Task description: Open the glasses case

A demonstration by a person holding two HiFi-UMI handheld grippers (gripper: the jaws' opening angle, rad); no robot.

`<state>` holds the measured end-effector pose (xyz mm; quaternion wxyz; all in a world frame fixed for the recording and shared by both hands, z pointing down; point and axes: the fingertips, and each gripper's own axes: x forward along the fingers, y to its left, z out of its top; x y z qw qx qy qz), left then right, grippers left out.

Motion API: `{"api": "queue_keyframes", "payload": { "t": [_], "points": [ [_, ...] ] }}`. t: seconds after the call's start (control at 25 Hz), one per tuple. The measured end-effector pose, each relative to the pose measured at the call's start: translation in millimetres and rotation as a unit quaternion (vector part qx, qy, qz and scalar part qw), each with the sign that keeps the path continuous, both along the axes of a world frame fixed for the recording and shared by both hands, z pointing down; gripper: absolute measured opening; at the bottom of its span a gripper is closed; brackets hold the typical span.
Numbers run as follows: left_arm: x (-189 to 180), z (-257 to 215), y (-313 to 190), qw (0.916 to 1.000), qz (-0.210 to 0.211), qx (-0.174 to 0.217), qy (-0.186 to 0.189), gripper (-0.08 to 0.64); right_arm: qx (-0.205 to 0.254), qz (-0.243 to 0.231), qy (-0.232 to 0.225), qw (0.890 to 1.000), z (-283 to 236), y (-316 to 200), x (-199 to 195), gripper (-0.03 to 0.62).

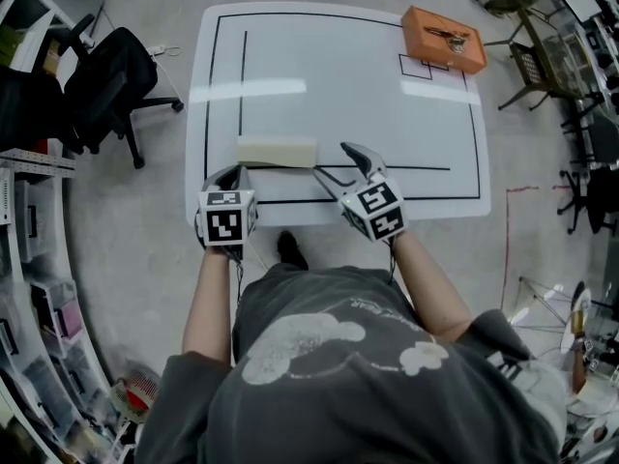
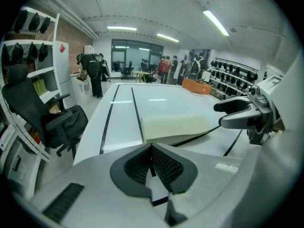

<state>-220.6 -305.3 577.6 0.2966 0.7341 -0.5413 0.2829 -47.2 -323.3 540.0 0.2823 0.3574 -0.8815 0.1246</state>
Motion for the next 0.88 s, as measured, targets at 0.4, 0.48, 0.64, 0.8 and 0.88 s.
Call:
{"api": "queue_keyframes", "payload": {
  "t": [0.4,0.48,0.64,0.8,0.88],
  "points": [
    [-3,4,-5,1.0000,0.000,0.001,0.010,0.002,-0.013,-0.029,0.009,0.999,15,-4,-17,0.301],
    [-2,7,-3,0.9999,0.003,-0.008,0.010,0.002,-0.013,-0.039,0.021,0.999,21,-4,-20,0.301],
    [0,10,-1,0.9998,0.006,-0.011,0.015,0.002,0.004,-0.064,0.061,0.996,30,-3,-26,0.301],
    [-1,5,-3,0.9997,0.005,-0.004,0.022,0.002,0.024,-0.080,0.092,0.992,35,-5,-31,0.301],
    [-1,4,-6,0.9997,0.008,0.000,0.024,0.002,0.028,-0.082,0.097,0.992,36,-7,-32,0.301]
  ]
}}
